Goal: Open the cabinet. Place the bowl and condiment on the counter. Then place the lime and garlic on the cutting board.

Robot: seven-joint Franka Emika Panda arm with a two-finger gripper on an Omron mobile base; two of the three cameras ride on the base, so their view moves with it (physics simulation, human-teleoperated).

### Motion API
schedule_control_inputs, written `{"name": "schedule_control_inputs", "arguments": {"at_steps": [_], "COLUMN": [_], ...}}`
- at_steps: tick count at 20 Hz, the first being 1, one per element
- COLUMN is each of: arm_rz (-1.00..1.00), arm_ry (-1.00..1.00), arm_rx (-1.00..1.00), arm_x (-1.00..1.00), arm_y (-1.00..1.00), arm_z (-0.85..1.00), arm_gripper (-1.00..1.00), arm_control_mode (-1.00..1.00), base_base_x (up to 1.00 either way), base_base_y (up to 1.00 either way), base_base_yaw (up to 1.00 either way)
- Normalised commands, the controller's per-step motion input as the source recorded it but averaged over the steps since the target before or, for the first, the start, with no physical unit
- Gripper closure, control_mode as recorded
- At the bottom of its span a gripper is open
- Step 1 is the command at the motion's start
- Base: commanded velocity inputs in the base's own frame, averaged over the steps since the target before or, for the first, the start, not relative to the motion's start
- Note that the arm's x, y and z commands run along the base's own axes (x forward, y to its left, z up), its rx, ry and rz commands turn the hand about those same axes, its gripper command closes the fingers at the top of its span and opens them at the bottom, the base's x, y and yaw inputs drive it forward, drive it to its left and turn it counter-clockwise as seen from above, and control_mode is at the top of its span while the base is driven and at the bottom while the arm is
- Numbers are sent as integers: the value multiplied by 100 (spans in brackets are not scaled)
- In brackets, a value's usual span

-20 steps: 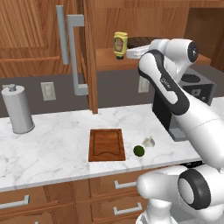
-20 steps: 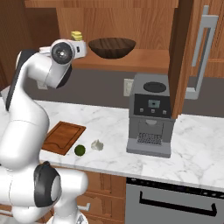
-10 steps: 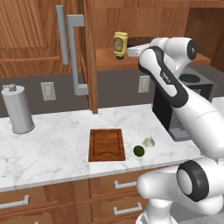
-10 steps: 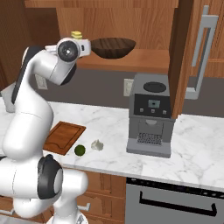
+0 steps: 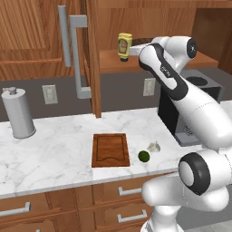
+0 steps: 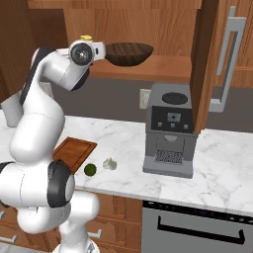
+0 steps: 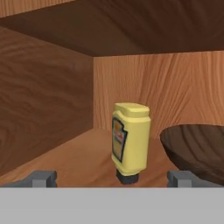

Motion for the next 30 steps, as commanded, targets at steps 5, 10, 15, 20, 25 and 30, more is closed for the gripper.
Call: {"name": "schedule_control_inputs", "arguments": {"at_steps": [5,10,15,20,25,30], "arm_rz": [0,0,0,0,0,0], "arm_ry": [0,0,0,0,0,0], "arm_rx": [0,0,0,-1,0,0], "arm_x": [29,26,27,28,27,30], "arm_y": [0,0,0,0,0,8], "arm_z": [0,0,0,0,0,0], "arm_gripper": [-100,-100,-100,-100,-100,-100], "arm_control_mode": [-100,-100,-100,-100,-100,-100], "base_base_x": [0,0,0,0,0,0], "base_base_y": [0,0,0,0,0,0], "base_base_yaw": [0,0,0,0,0,0]}}
